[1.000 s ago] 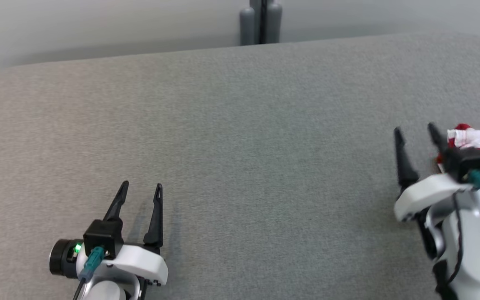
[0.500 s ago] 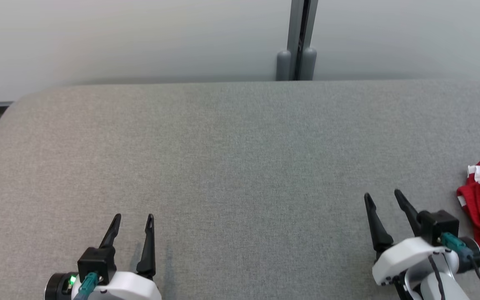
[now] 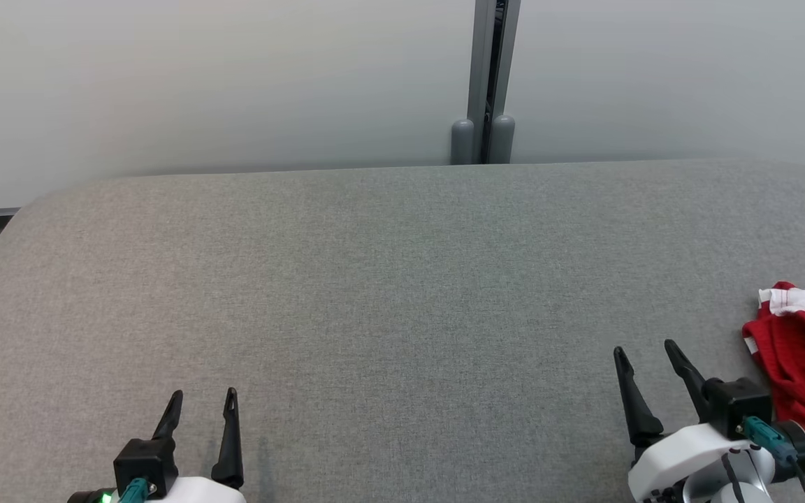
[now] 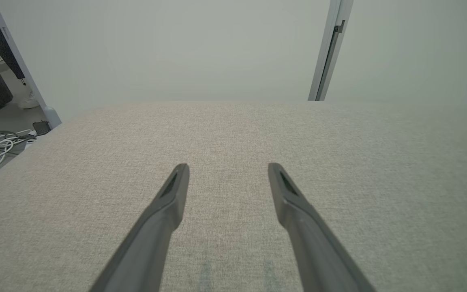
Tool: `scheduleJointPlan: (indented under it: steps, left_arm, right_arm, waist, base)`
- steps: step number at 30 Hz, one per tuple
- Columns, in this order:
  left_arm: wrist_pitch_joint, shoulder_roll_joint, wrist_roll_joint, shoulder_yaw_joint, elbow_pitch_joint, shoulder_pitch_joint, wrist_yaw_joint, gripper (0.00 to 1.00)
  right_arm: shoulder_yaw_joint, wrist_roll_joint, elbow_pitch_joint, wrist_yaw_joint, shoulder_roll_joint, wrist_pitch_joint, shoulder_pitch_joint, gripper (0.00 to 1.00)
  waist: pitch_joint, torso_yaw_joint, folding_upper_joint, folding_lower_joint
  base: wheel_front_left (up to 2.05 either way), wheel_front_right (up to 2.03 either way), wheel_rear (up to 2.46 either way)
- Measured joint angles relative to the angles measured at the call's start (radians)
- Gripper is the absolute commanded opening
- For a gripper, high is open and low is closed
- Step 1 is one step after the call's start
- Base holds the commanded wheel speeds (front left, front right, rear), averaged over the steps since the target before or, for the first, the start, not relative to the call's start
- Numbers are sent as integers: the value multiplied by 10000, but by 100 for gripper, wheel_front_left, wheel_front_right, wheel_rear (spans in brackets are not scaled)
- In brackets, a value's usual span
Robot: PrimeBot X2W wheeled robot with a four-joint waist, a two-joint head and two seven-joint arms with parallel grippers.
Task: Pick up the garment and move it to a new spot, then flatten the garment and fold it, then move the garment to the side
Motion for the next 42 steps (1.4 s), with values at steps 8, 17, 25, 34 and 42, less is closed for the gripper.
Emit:
scheduleJointPlan:
  steps: [8, 17, 25, 34, 42]
  left_arm:
    - [0, 0, -71, 15, 107, -94, -94, 100]
    - [0, 0, -130, -65, 215, -115, -113, 100]
    - [0, 0, -138, -73, 169, -116, -86, 100]
    - [-2, -8, -167, -29, 174, -153, -71, 100]
    - [0, -8, -188, -48, 184, -327, -84, 100]
  right_arm:
    - [25, -226, 50, 0, 0, 0, 110, 100]
    - [67, -84, 174, 0, 4, 2, 90, 100]
    - [67, -115, 270, 0, 6, 0, 32, 100]
    - [151, -104, 339, -8, -17, 0, -81, 100]
    - [52, -209, 320, 0, -12, 2, -124, 100]
  waist:
    - [206, -31, 0, 0]
    - [387, 18, 0, 1]
    - [513, -9, 0, 0]
    - [604, -81, 0, 0]
    - [715, -639, 0, 0]
  base:
    - [0, 0, 0]
    - [0, 0, 0]
    - [0, 0, 0]
    - [0, 0, 0]
    - [0, 0, 0]
